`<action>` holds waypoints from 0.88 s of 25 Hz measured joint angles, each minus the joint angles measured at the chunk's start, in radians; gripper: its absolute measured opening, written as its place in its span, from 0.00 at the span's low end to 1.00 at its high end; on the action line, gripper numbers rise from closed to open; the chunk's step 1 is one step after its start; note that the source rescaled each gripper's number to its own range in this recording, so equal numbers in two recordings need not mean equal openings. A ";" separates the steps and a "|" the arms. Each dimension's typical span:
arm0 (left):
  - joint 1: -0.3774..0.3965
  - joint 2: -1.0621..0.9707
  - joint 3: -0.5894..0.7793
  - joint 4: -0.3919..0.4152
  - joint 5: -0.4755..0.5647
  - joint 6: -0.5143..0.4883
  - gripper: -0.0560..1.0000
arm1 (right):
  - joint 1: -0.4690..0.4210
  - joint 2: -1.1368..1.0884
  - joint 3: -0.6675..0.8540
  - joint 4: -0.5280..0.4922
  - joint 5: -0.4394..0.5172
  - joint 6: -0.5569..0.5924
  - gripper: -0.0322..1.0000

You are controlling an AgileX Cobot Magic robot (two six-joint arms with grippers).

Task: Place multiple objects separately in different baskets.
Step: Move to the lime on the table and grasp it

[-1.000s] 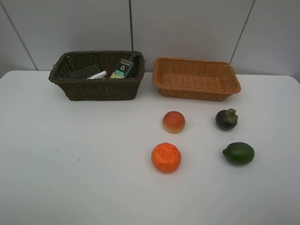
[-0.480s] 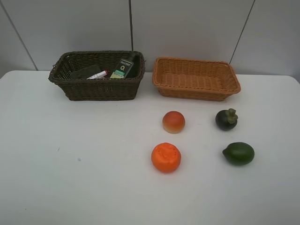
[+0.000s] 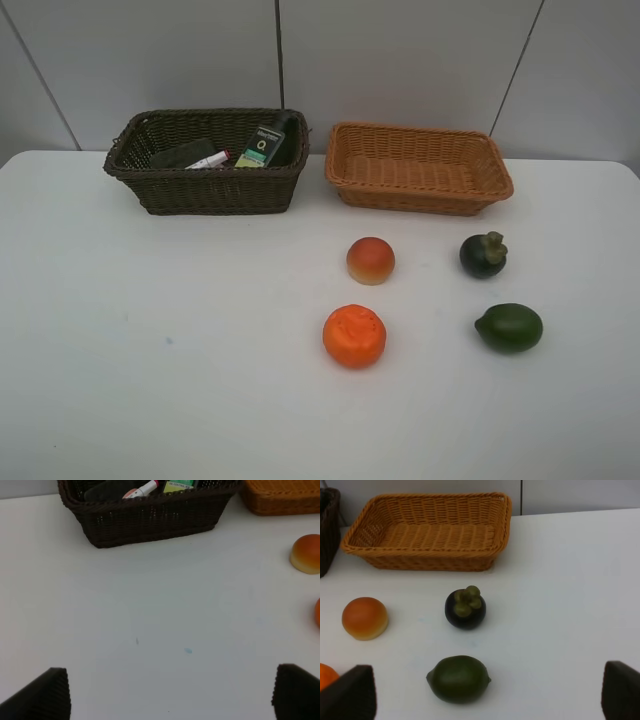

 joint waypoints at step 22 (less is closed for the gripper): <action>0.000 0.000 0.002 0.000 0.000 -0.001 0.99 | 0.000 0.819 -0.064 -0.037 -0.081 0.057 1.00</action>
